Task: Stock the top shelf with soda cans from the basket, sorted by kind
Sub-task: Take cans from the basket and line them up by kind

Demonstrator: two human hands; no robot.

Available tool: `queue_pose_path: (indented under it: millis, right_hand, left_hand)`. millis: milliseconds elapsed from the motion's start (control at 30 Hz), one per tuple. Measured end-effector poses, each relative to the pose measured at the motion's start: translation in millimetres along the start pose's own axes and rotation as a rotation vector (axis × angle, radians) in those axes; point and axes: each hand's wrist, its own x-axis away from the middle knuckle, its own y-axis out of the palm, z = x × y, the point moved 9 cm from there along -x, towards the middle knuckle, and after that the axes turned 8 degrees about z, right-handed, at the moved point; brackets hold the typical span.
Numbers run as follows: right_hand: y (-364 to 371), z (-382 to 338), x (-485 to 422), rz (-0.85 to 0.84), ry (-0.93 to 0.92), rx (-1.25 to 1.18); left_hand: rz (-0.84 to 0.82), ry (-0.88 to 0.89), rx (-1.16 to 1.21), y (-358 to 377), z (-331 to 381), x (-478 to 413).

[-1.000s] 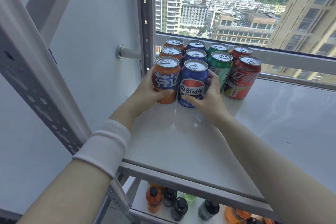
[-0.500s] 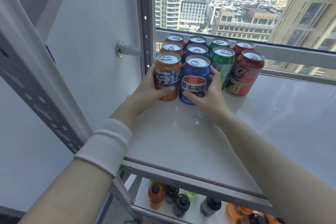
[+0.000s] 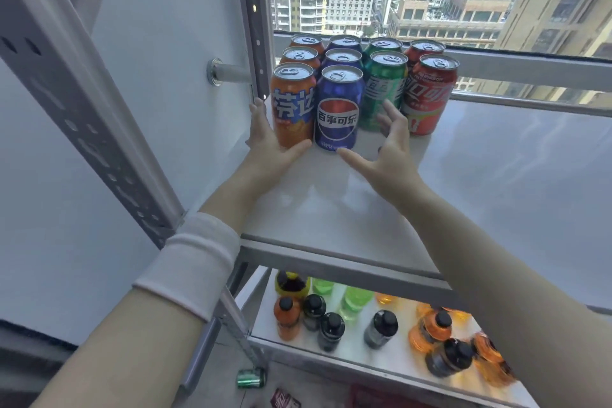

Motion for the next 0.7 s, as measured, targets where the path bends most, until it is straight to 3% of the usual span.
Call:
queue_pose_path:
  millis: [233,500,700]
  right_hand:
    - [-53.1,-22.2,62.3,-0.009,-0.16,0.189]
    - [-131.0,-20.1,176.2,-0.066,-0.215,0.333]
    - [-180.9,-8.5,257.6,-0.029,-0.269,0.498]
  left_hand:
    - [0.003,0.098,-0.202,3.5,32.4,73.5]
    - [-0.012,0.267,-0.426,36.7,62.9,202.2]
    - [0.007,0.564,-0.405,60.7,90.1,293.7]
